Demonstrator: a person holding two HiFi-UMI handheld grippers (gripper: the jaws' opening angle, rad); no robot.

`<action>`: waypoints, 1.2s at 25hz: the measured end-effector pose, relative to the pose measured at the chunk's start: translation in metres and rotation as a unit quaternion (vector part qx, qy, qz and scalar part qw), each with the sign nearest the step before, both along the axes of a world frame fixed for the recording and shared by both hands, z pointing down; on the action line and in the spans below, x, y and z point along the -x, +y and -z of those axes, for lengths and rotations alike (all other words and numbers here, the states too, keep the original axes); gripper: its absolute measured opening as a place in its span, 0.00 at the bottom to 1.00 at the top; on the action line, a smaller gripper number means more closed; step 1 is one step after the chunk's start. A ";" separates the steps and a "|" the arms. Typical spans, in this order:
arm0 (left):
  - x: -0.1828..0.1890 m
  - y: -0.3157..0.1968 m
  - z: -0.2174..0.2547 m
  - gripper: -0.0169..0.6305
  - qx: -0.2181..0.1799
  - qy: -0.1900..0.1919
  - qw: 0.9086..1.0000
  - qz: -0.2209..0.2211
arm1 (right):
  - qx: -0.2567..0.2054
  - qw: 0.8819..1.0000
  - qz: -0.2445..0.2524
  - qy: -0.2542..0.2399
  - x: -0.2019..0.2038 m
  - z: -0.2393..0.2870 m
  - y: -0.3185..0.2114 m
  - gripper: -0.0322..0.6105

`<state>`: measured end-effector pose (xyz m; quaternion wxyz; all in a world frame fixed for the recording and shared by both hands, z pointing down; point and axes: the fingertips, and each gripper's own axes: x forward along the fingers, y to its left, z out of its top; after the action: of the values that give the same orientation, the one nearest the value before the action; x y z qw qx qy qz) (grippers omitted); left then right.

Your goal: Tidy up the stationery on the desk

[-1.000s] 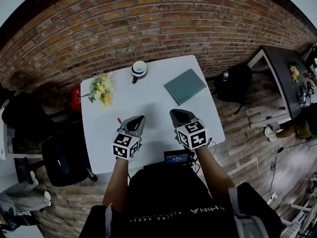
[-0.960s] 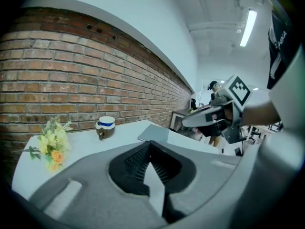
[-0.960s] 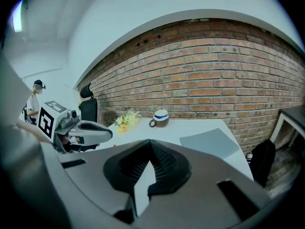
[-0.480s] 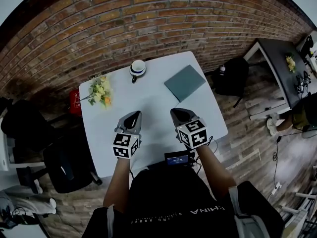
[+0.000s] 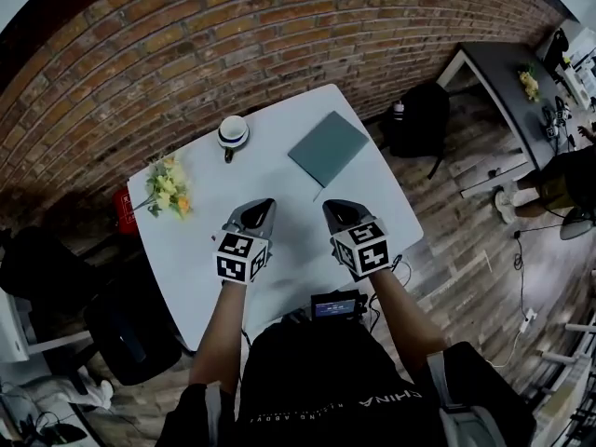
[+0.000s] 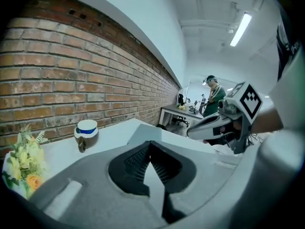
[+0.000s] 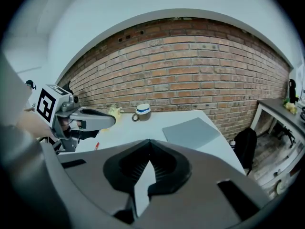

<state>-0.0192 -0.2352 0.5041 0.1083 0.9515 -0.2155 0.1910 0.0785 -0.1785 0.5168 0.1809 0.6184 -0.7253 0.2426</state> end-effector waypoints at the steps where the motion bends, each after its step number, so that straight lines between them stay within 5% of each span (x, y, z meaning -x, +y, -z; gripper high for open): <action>1: -0.008 -0.003 -0.006 0.04 0.005 -0.006 1.000 -0.004 | 0.003 1.000 -0.006 0.000 -0.008 -0.003 -0.004 0.06; 8: -0.058 -0.040 -0.037 0.04 0.034 -0.025 0.999 -0.002 | 0.032 0.998 -0.046 -0.015 -0.065 -0.035 -0.033 0.07; 10: -0.070 -0.054 -0.046 0.07 0.039 -0.034 0.999 -0.003 | 0.041 0.997 -0.054 -0.026 -0.079 -0.045 -0.044 0.17; 21: -0.137 -0.114 -0.098 0.32 0.068 -0.101 0.992 -0.036 | 0.089 0.987 -0.108 -0.079 -0.139 -0.102 -0.083 0.34; 30: -0.164 -0.145 -0.137 0.35 0.114 -0.142 0.982 -0.048 | 0.105 0.977 -0.148 -0.116 -0.157 -0.129 -0.100 0.46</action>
<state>0.1450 -0.3798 0.6408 0.1750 0.9053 -0.1596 0.3527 0.2356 -0.2784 0.6458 0.1214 0.6638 -0.6126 0.4115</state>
